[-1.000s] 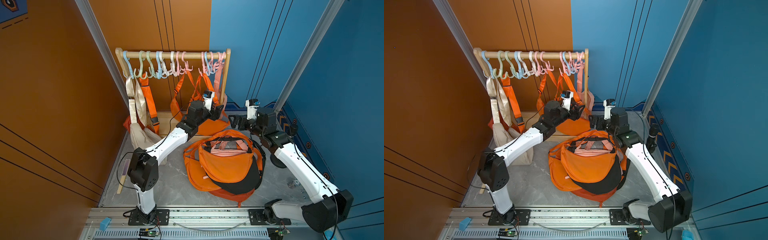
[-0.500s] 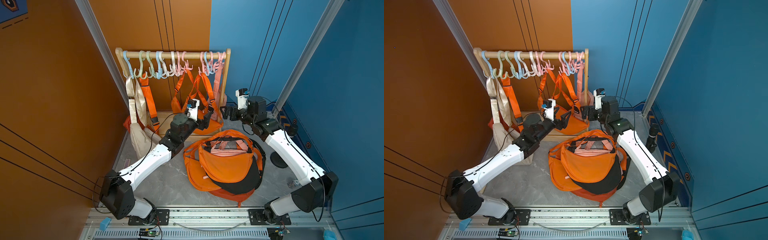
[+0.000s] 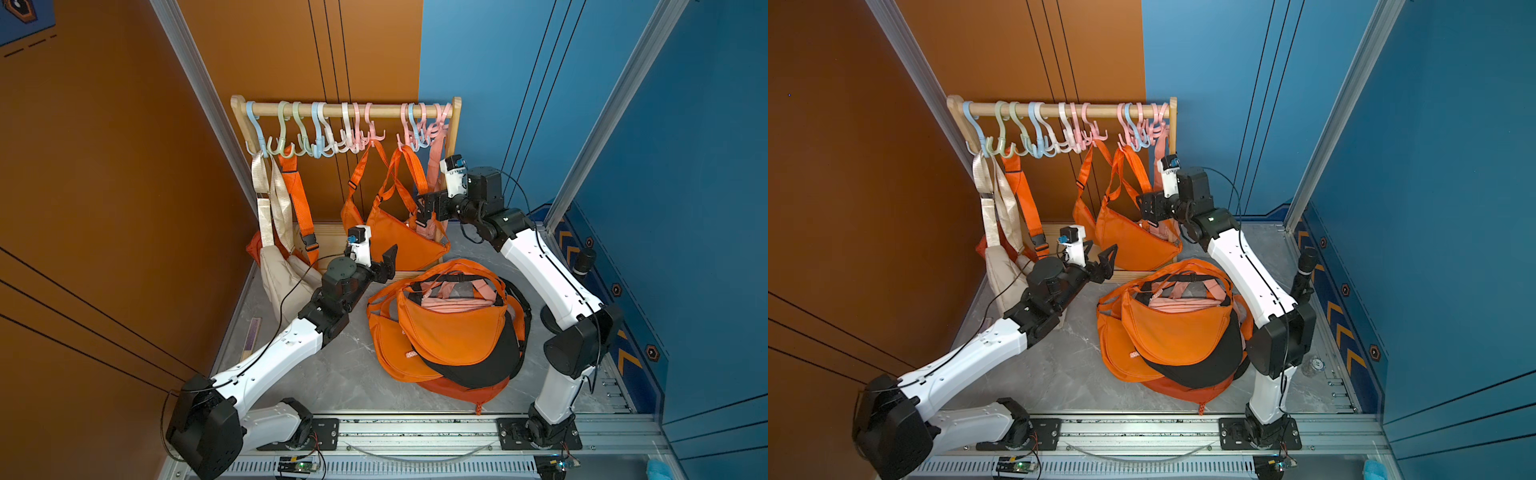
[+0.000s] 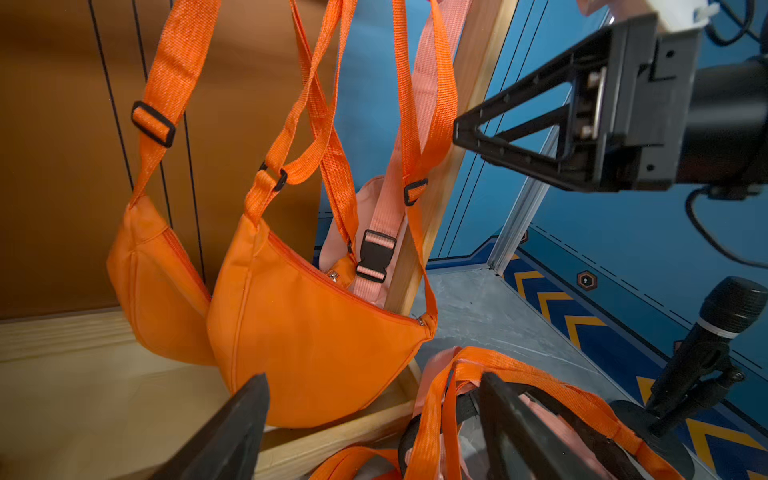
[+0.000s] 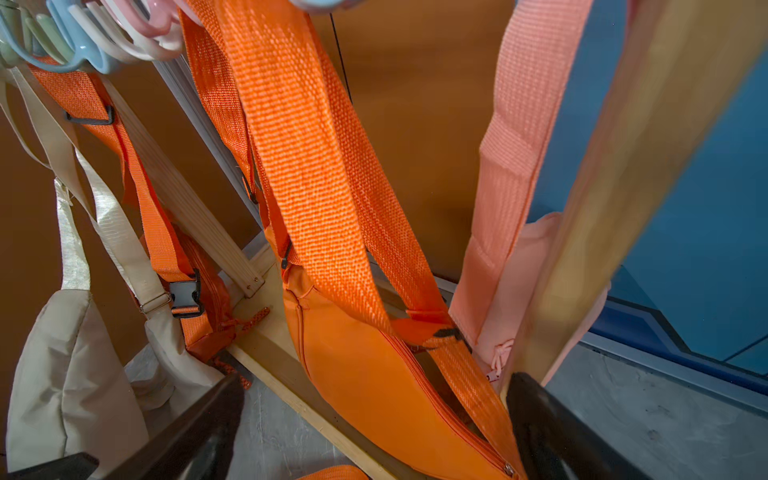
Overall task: Take the bag off the hook
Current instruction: Pick up the bag from the hook.
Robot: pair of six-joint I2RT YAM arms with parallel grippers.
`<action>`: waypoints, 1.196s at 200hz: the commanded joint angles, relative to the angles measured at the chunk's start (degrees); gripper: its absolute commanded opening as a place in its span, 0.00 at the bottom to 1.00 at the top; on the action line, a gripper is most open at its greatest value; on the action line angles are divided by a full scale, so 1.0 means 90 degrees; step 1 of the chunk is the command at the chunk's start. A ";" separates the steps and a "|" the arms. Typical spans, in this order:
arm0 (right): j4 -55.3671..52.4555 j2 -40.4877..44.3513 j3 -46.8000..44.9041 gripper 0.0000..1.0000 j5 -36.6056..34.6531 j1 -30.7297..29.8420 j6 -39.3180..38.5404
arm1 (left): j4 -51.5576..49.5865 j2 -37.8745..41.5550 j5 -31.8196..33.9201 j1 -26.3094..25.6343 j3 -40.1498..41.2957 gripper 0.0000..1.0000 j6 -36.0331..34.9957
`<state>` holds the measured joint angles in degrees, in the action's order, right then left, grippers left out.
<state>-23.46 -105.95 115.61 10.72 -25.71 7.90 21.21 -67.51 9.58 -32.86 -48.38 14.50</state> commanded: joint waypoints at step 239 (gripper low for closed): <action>-0.0029 -0.1470 0.1573 0.00 0.1442 0.0435 0.0405 | -0.1357 -0.2116 -0.0729 0.1263 -0.3920 0.82 -0.1659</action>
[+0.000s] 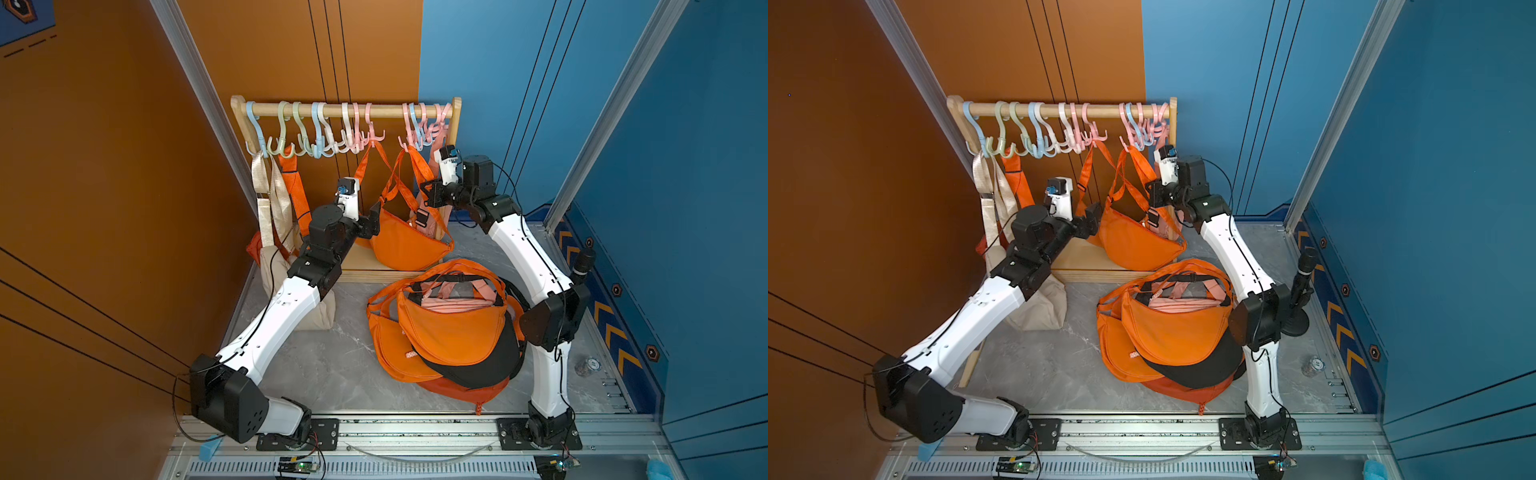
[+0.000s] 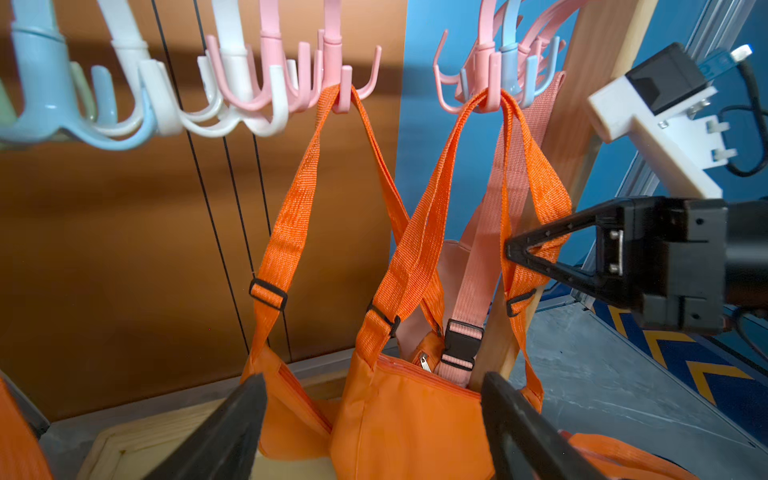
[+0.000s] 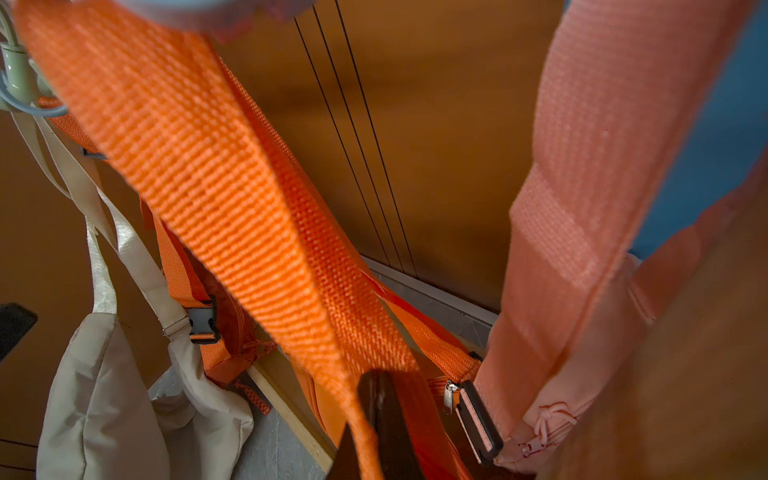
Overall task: Take the bag off the hook
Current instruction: Pick up the bag from the hook.
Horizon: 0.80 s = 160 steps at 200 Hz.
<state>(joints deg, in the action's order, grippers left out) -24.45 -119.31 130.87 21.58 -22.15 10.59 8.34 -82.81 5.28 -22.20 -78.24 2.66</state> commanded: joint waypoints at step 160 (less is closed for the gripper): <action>0.0224 0.0599 -0.0576 0.00 0.0793 0.0232 0.0166 | 0.0017 -0.3023 -0.0527 -0.0067 -0.3278 0.85 -0.0529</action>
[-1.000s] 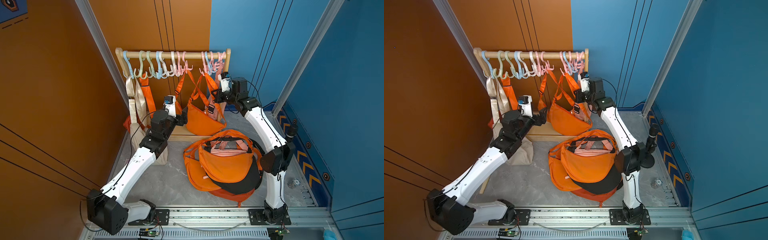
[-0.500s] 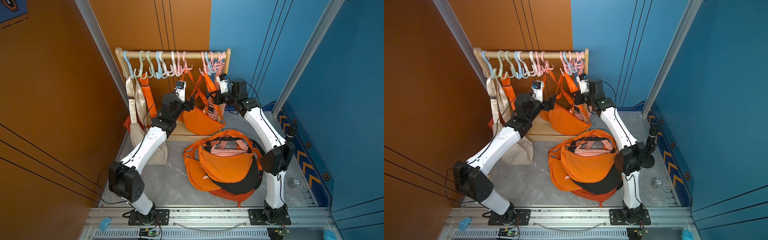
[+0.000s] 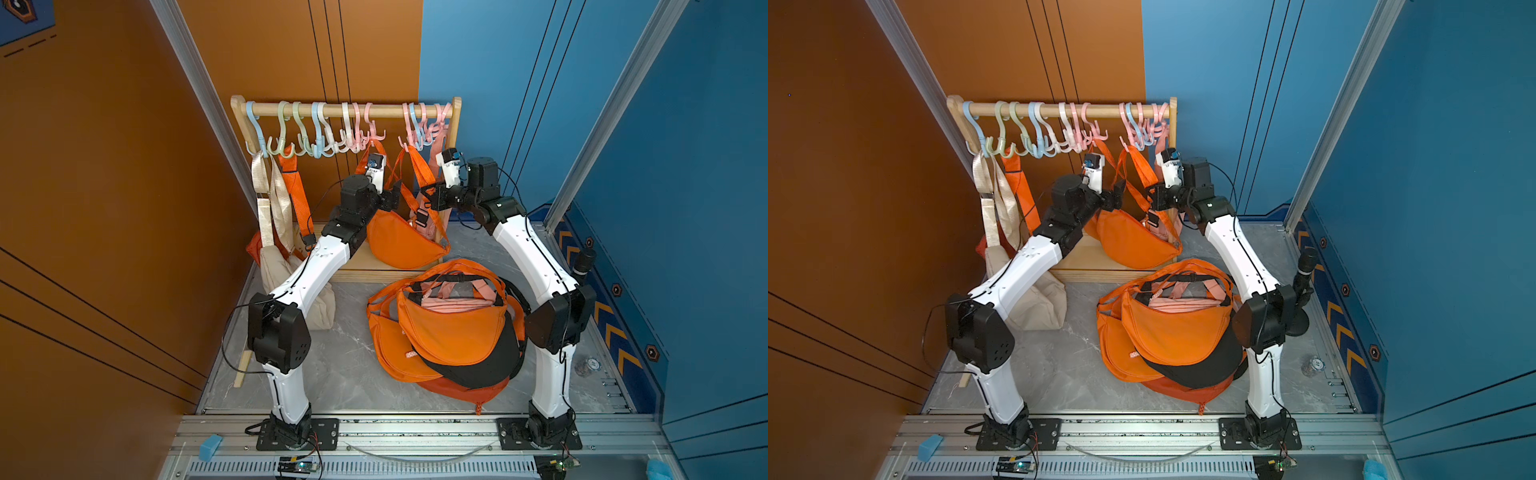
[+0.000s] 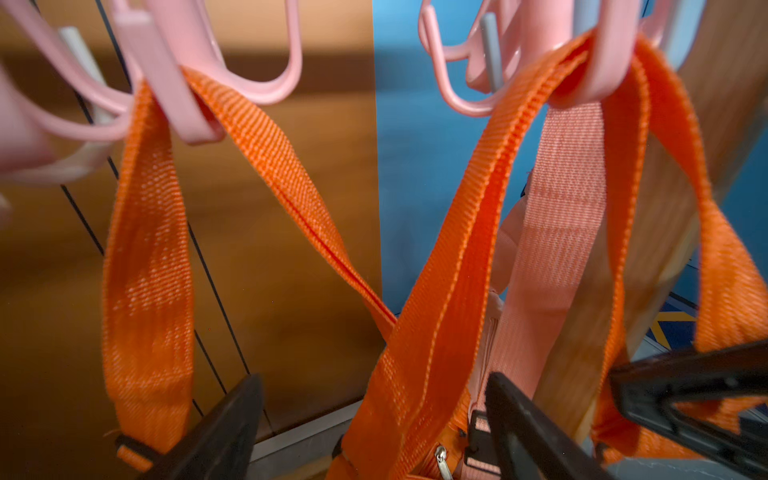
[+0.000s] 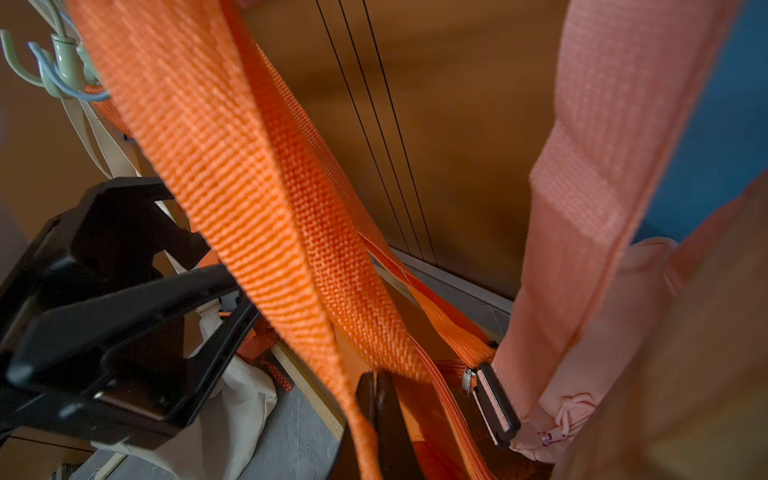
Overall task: Take the bag off the hook
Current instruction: Pick up the bag from the hook.
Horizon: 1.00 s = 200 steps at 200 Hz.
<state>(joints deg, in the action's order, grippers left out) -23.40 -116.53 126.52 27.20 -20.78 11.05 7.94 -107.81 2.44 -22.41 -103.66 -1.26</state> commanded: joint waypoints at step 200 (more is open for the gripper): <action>0.0554 0.0282 -0.0089 0.00 0.0269 0.0092 0.0588 | 0.0191 0.0200 -0.0574 -0.0082 -0.0456 0.00 -0.0155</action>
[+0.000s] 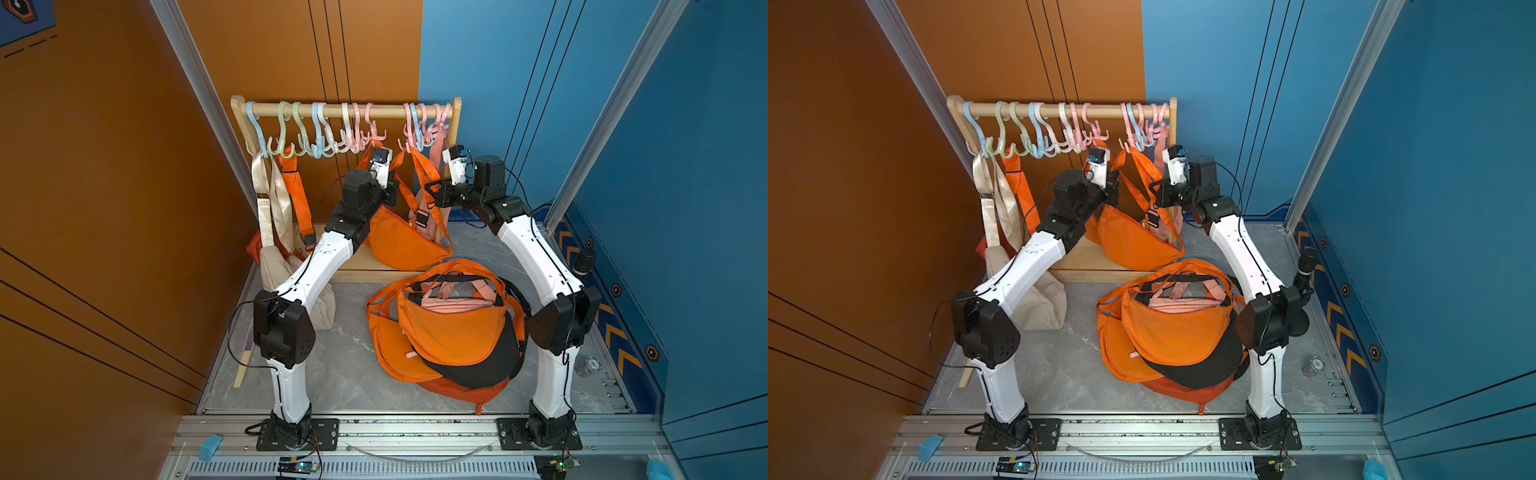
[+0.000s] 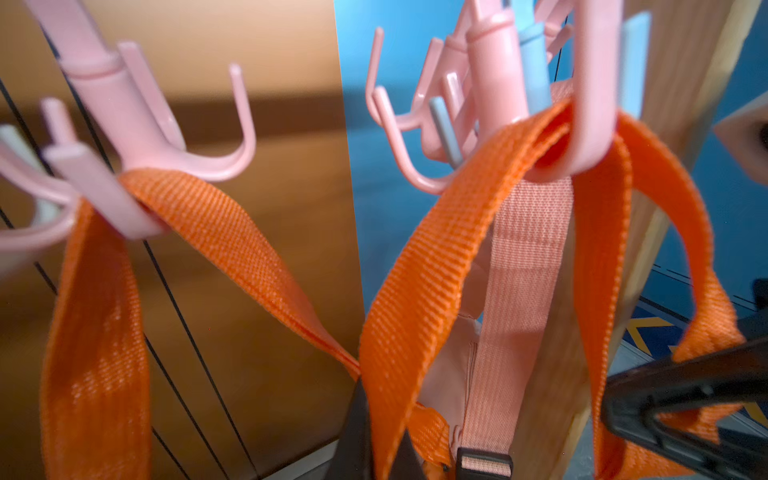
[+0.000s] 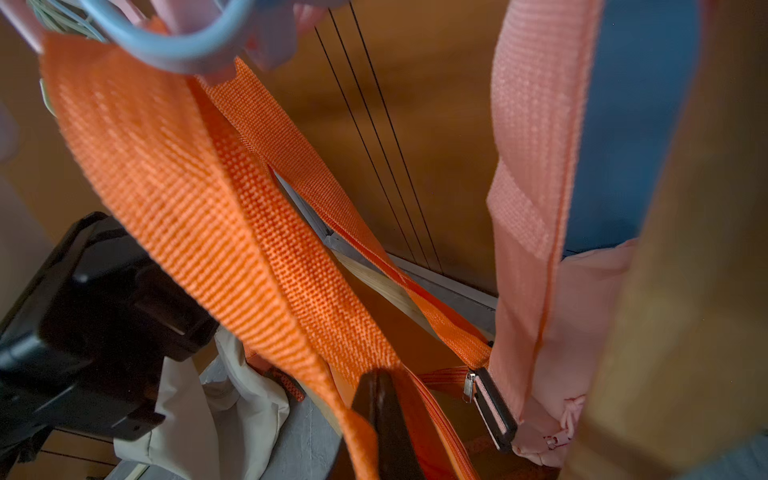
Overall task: Take the bag off the hook
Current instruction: Pick up the bag from the hook.
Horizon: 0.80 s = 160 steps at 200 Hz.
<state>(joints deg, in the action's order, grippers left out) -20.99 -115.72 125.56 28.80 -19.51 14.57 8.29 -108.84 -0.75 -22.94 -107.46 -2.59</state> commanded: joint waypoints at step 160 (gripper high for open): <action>0.0007 0.0296 0.0526 0.00 -0.0055 -0.0312 0.0261 | -0.1146 0.0123 -0.0026 -0.0012 -0.1721 0.00 0.0083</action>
<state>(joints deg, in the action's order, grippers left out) -20.58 -115.72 130.21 28.69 -21.34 16.45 -1.17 -108.97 -2.11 -22.94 -123.02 -2.07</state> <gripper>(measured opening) 0.047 0.049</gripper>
